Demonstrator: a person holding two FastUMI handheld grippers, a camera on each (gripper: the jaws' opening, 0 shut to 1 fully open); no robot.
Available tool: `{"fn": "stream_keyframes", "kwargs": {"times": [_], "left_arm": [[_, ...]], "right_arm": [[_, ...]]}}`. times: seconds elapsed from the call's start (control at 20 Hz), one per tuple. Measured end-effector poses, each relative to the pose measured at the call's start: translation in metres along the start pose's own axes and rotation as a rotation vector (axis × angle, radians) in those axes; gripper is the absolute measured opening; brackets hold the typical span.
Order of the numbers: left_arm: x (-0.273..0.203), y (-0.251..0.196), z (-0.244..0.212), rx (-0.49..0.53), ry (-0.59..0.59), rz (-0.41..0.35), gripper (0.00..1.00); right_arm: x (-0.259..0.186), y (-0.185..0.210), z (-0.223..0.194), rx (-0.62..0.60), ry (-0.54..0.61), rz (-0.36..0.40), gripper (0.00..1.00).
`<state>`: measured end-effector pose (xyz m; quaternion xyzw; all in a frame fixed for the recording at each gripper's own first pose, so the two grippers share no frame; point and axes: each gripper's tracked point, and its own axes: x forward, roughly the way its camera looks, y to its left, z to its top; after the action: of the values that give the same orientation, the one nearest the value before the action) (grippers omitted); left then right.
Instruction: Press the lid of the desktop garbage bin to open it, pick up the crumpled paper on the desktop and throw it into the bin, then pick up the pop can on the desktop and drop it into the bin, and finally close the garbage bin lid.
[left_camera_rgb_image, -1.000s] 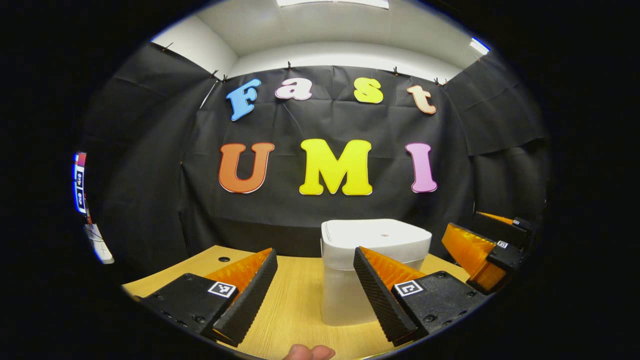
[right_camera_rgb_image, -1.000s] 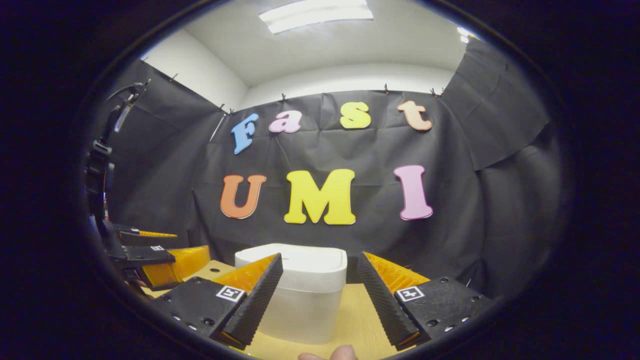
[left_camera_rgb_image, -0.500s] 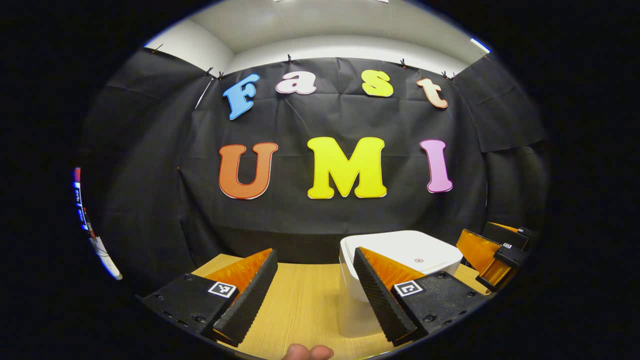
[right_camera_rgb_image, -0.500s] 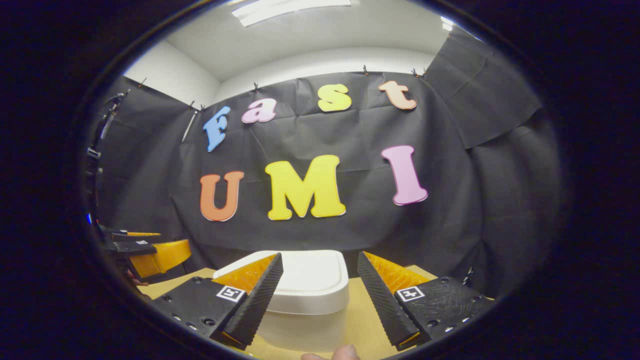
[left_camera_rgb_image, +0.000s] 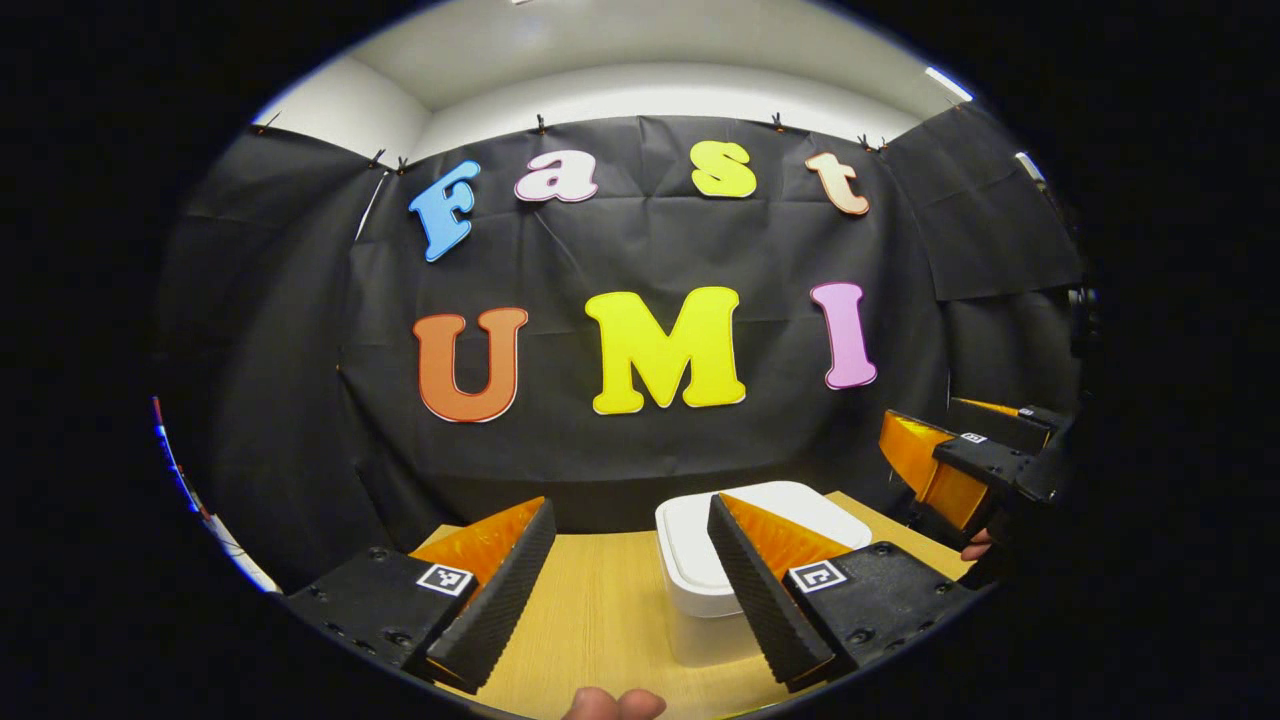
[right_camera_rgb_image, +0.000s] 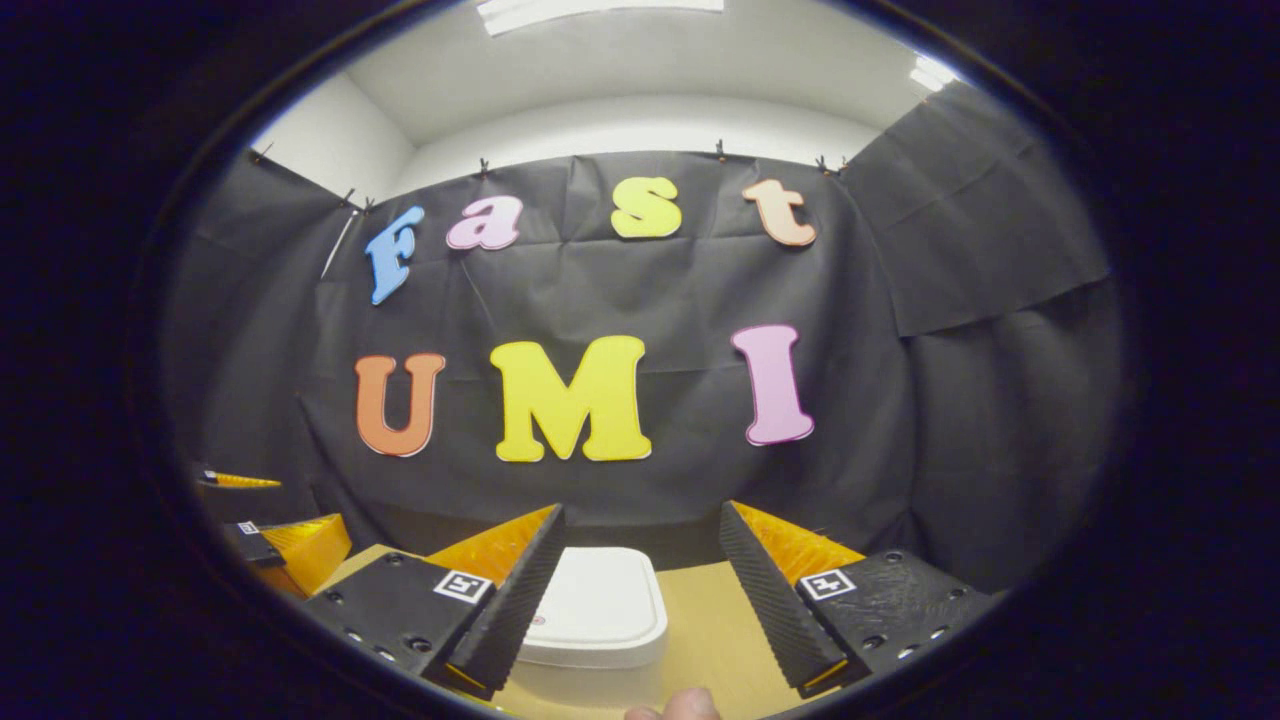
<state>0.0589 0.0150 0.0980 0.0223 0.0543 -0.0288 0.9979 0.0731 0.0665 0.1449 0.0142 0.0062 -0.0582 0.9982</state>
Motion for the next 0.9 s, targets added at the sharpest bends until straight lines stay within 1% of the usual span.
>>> {"fn": "stream_keyframes", "kwargs": {"times": [0.15,0.2,0.25,0.3,0.35,0.4,0.6,0.65,0.7,0.9], "left_arm": [[-0.003,0.011,0.001,-0.025,0.005,0.001,0.98],[-0.002,0.017,0.002,-0.029,0.001,0.006,0.99],[0.000,0.022,0.004,-0.028,-0.002,0.013,0.99],[0.001,0.026,0.006,-0.025,-0.009,0.015,0.99],[0.001,0.027,0.010,-0.019,-0.015,0.013,0.99],[0.000,0.028,0.012,-0.016,-0.019,0.015,0.99],[-0.004,0.032,0.010,-0.028,-0.014,0.018,0.99],[-0.005,0.034,0.009,-0.028,-0.008,0.021,0.99],[-0.006,0.036,0.009,-0.026,-0.008,0.024,0.99],[-0.008,0.036,0.014,-0.010,-0.017,0.021,0.99]], "right_arm": [[-0.003,0.010,0.005,-0.043,0.001,0.001,0.95],[-0.004,0.013,0.007,-0.047,0.008,0.002,0.92],[-0.006,0.018,0.009,-0.037,0.012,0.010,0.93],[-0.005,0.024,0.012,-0.026,0.013,0.018,0.96],[-0.005,0.026,0.012,-0.032,0.014,0.017,0.93],[-0.004,0.029,0.015,-0.035,0.009,0.021,0.96],[-0.008,0.042,0.019,-0.041,0.001,0.042,0.96],[-0.009,0.045,0.021,-0.041,-0.005,0.050,0.93],[-0.011,0.047,0.022,-0.045,-0.010,0.056,0.95],[-0.022,0.051,0.033,-0.055,-0.049,0.063,0.96]]}}
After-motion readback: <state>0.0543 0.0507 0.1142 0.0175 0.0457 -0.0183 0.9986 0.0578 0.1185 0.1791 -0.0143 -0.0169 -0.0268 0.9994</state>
